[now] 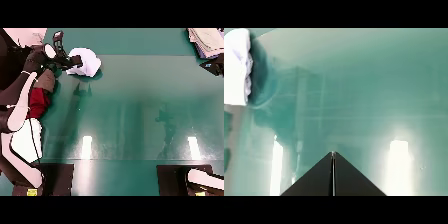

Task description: Fold the shirts.

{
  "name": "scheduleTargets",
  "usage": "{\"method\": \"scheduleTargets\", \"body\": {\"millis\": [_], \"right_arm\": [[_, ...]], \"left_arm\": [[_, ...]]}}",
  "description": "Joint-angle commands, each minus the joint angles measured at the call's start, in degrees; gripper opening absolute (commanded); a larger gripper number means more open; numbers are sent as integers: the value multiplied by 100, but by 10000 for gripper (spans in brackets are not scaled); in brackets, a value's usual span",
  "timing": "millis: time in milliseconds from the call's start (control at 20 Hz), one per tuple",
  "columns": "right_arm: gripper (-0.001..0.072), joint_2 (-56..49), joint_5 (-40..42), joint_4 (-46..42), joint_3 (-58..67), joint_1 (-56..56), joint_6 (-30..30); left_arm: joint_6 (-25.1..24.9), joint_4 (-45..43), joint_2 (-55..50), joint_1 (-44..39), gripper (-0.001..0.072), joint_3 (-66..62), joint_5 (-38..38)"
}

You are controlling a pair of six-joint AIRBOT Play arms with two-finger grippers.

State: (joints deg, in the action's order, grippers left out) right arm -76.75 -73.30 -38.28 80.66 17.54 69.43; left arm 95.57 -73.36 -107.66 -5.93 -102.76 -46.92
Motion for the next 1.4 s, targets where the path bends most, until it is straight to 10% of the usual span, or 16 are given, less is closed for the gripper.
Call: {"method": "scheduleTargets", "body": {"millis": [0, 100, 250, 300, 450, 700, 1000, 1300, 1350], "right_arm": [[18, 2, -107, 81, 0, -4, 2], [19, 2, -72, 83, 2, -4, 2], [18, 2, -15, 92, 13, -4, 2], [18, 4, -31, 105, 59, -4, 2], [18, 7, -39, 111, 579, -4, 0], [18, 315, 20, 72, 1867, -28, 2], [18, 1235, -22, 68, 2149, -28, 107], [18, 2175, 46, 57, 1294, -28, 120], [18, 2302, 107, 63, 1117, -28, 120]], "left_arm": [[-354, 699, -514, 103, 710, -76, 393], [-365, 970, -636, 103, 680, -74, 472], [-393, 1003, -623, 103, 61, -356, 367], [-577, 1014, -619, 103, 24, -669, 98], [-1624, 1412, -424, 68, 22, -1941, -723], [-4837, 3980, 1687, -264, 22, -2002, -1508], [-4979, 3377, 2999, -1357, 23, -675, -3467], [-4538, 2358, 2476, -1858, 30, 1165, -2026], [-4203, 2238, 2284, -1840, 305, 1233, -1845]]}}
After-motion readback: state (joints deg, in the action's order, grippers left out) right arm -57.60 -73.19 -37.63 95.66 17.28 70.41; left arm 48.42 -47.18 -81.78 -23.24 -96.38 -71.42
